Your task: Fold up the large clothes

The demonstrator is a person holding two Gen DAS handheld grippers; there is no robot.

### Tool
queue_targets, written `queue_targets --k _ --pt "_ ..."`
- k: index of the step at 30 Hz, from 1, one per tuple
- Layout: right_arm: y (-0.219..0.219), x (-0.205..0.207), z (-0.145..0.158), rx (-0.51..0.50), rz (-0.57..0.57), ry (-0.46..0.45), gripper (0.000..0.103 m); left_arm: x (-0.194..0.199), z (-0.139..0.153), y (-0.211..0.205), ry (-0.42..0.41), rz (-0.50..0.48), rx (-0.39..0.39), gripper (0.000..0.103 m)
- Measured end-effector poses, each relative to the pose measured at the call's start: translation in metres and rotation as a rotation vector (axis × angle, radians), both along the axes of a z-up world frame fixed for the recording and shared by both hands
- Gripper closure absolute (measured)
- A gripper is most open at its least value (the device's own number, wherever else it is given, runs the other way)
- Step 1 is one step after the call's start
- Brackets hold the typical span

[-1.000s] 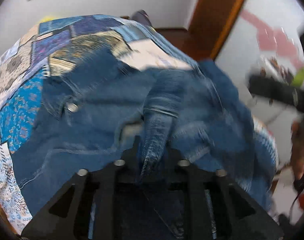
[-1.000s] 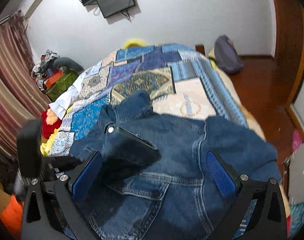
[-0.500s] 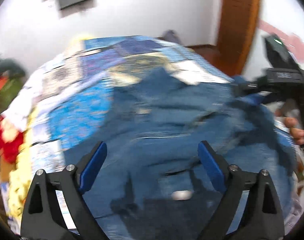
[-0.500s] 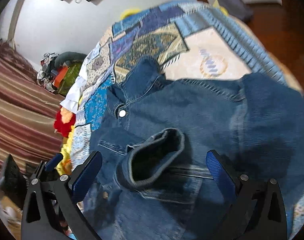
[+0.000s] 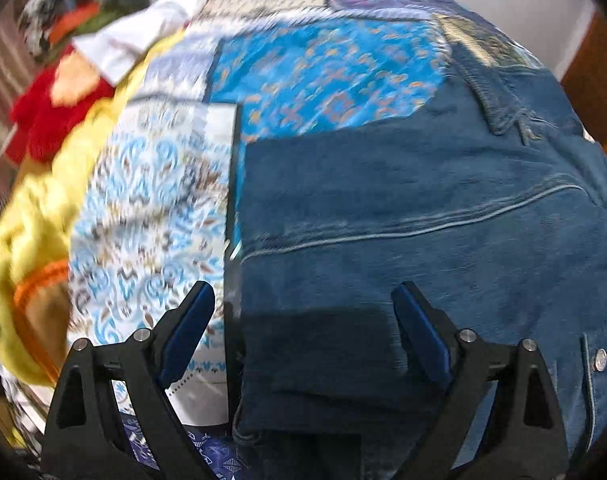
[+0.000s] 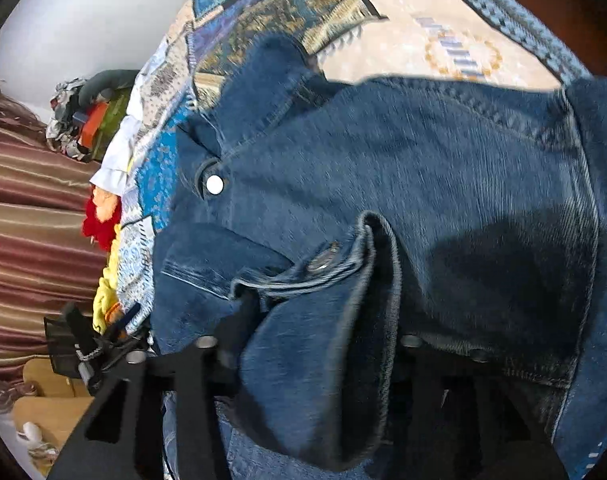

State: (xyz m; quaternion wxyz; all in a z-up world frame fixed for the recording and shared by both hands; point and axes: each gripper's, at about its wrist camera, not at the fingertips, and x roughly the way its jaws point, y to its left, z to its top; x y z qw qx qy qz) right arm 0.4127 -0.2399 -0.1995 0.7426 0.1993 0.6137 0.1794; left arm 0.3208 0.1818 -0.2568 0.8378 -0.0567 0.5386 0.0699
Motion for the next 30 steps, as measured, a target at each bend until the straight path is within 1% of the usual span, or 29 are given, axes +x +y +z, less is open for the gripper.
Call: queue_targets --k 2,4,5,7,9,11,12,14,16,17,19,20,22,24,25,27,28,29,30 --pt "0.004 0.001 0.013 0.002 0.009 -0.051 0.072 -0.001 0.007 0.011 -0.024 0.031 -0.026 0.010" --pt "0.011 0.002 0.034 -0.023 0.035 -0.139 0.073 -0.001 0.020 0.018 -0.062 0.048 -0.021 0.010" --pt "0.015 0.002 0.045 -0.036 0.050 -0.185 0.073 0.000 0.028 0.022 -0.084 0.057 -0.009 0.010" --pt "0.024 -0.004 0.073 -0.070 0.087 -0.312 0.074 0.004 0.041 0.026 -0.100 0.069 0.005 0.010" --pt "0.030 -0.012 0.098 -0.092 0.126 -0.428 0.078 0.009 0.044 0.027 -0.096 0.069 -0.004 0.010" --pt "0.033 -0.020 0.116 -0.102 0.156 -0.509 0.080 0.014 0.038 0.021 -0.074 0.047 -0.026 0.010" --pt "0.034 -0.022 0.122 -0.107 0.171 -0.531 0.081 0.016 0.033 0.017 -0.057 0.034 -0.028 0.010" --pt "0.035 -0.024 0.121 -0.131 0.188 -0.540 0.082 0.021 0.019 0.004 -0.014 0.000 -0.019 0.010" --pt "0.033 -0.024 0.112 -0.177 0.193 -0.522 0.082 0.024 0.002 -0.012 0.036 -0.043 -0.008 0.010" --pt "0.028 -0.023 0.103 -0.204 0.186 -0.506 0.082 0.024 -0.004 -0.019 0.045 -0.055 0.008 0.010" --pt "0.016 -0.019 0.085 -0.242 0.168 -0.463 0.082 0.020 -0.005 -0.028 0.017 -0.053 0.066 0.010" --pt "0.010 -0.018 0.076 -0.261 0.157 -0.445 0.082 0.019 -0.004 -0.031 0.013 -0.055 0.084 0.010" --pt "-0.001 -0.015 0.059 -0.296 0.151 -0.405 0.082 0.019 -0.004 -0.034 0.022 -0.054 0.104 0.009" --pt "-0.009 -0.014 0.044 -0.333 0.170 -0.378 0.082 0.019 -0.004 -0.038 0.026 -0.063 0.128 0.009" --pt "-0.010 -0.015 0.040 -0.361 0.182 -0.373 0.082 0.020 -0.004 -0.039 0.028 -0.067 0.137 0.009" --pt "-0.013 -0.020 0.037 -0.514 0.174 -0.422 0.082 0.020 -0.005 -0.039 0.032 -0.064 0.136 0.009" --pt "-0.016 -0.021 0.036 -0.571 0.180 -0.434 0.082 0.020 -0.005 -0.039 0.033 -0.060 0.132 0.008" --pt "-0.019 -0.021 0.037 -0.593 0.182 -0.433 0.082 0.021 -0.005 -0.038 0.033 -0.053 0.129 0.008" --pt "-0.025 -0.022 0.038 -0.592 0.177 -0.429 0.082 0.020 -0.005 -0.035 0.032 -0.051 0.125 0.008"
